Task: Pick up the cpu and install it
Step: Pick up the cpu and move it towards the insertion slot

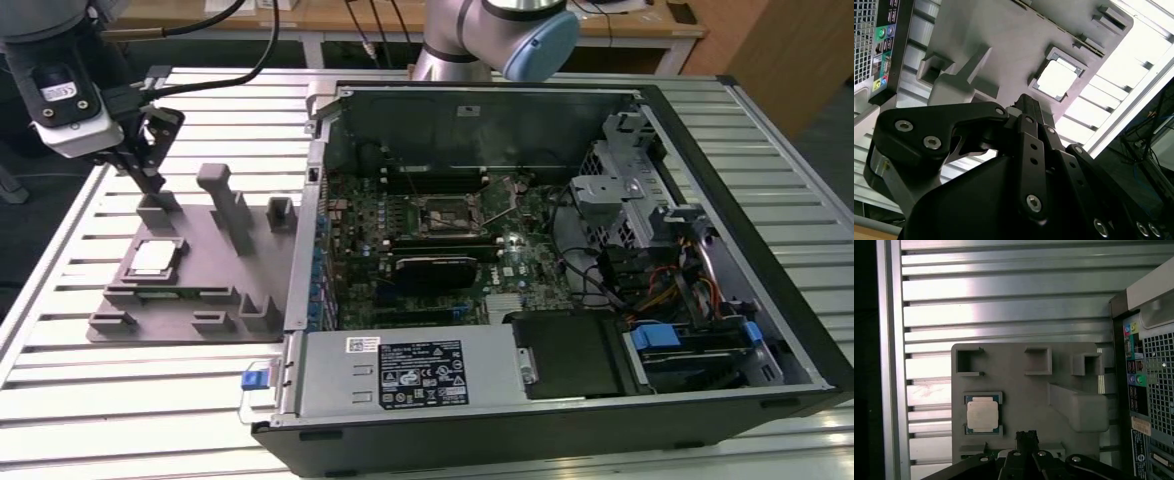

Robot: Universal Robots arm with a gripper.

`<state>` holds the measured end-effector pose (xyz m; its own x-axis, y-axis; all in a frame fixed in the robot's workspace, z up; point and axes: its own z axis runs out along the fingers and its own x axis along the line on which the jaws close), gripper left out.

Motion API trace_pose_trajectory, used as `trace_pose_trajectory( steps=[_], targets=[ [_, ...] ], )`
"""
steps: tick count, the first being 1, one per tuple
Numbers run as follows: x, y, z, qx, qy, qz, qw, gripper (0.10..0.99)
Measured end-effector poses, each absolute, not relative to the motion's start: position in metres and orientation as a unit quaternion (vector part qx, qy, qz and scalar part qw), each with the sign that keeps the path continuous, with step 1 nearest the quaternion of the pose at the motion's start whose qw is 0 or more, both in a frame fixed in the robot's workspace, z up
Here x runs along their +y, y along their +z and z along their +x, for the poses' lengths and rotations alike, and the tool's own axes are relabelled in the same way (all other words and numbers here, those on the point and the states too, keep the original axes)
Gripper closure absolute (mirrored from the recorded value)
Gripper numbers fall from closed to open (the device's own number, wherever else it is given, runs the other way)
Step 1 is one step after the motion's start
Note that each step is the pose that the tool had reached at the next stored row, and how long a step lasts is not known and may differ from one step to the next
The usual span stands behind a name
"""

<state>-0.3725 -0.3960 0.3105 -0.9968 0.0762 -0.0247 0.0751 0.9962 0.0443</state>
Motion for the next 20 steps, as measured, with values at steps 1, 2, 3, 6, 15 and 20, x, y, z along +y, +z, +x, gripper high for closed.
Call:
trace_pose_trajectory(
  steps=[1,2,3,6,15,20],
  targets=[
    [-0.396,0.31,-0.373,0.999,0.022,0.038,0.013,0.98],
    [-0.396,0.31,-0.373,0.999,0.022,0.038,0.013,0.98],
    [-0.396,0.31,-0.373,0.999,0.022,0.038,0.013,0.98],
    [-0.396,0.31,-0.373,0.999,0.022,0.038,0.013,0.98],
    [-0.396,0.303,-0.381,0.999,0.022,0.038,0.013,0.98],
    [-0.396,0.291,-0.391,0.999,0.022,0.038,0.013,0.98]
  ],
)
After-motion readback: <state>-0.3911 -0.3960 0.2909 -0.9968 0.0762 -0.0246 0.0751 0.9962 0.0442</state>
